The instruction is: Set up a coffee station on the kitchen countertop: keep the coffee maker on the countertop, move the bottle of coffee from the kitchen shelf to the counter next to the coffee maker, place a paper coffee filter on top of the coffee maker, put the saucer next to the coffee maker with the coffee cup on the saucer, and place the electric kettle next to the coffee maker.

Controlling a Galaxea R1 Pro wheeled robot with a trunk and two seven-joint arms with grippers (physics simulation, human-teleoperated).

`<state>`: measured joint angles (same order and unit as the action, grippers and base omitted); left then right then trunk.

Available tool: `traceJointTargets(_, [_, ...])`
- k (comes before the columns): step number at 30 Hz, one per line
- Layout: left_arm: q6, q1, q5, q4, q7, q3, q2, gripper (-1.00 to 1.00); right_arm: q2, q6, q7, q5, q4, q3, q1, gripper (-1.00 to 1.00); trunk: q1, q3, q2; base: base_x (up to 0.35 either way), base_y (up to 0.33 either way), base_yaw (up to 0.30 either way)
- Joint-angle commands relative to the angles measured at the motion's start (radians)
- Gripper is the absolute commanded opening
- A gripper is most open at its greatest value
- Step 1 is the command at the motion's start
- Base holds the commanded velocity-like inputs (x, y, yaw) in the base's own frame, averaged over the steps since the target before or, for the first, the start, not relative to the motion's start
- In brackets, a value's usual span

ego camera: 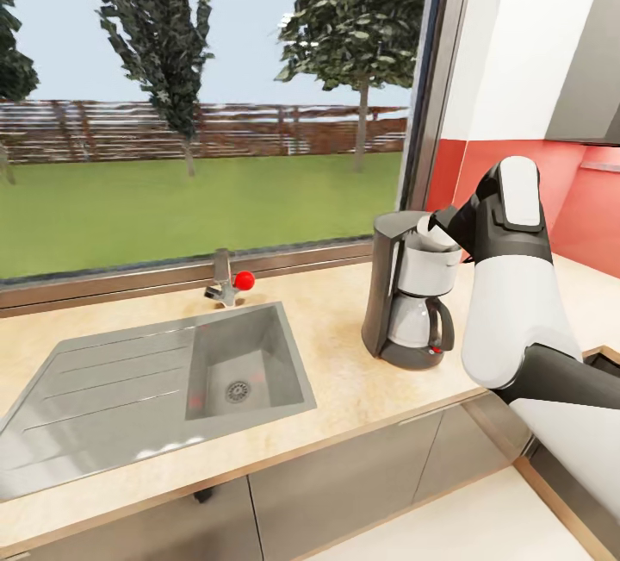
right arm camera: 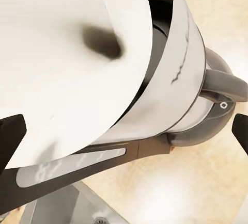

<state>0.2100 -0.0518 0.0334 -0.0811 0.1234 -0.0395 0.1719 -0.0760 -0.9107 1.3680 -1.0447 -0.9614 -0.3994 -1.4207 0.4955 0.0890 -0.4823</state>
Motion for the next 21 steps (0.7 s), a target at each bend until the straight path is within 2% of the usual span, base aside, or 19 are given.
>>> traceJointTargets(1, [0.002, 0.000, 0.003, -0.002, -0.001, -0.003, 0.000, 1.00, -0.001, -0.010, 0.009, -0.008, -0.001, -0.002, -0.001, 1.00, 0.001, 0.002, -0.002, 0.000, 0.002, 0.000])
traceJointTargets(13, [0.002, 0.000, 0.004, -0.002, -0.001, -0.003, 0.000, 1.00, -0.003, -0.010, 0.009, -0.008, -0.021, 0.008, -0.001, 1.00, 0.001, 0.002, -0.002, 0.000, 0.000, 0.000])
traceJointTargets(21, [0.002, 0.000, 0.004, -0.002, -0.001, -0.002, 0.000, 1.00, -0.004, -0.010, 0.013, -0.008, -0.167, 0.093, -0.001, 1.00, 0.001, 0.002, -0.002, 0.000, 0.000, 0.000])
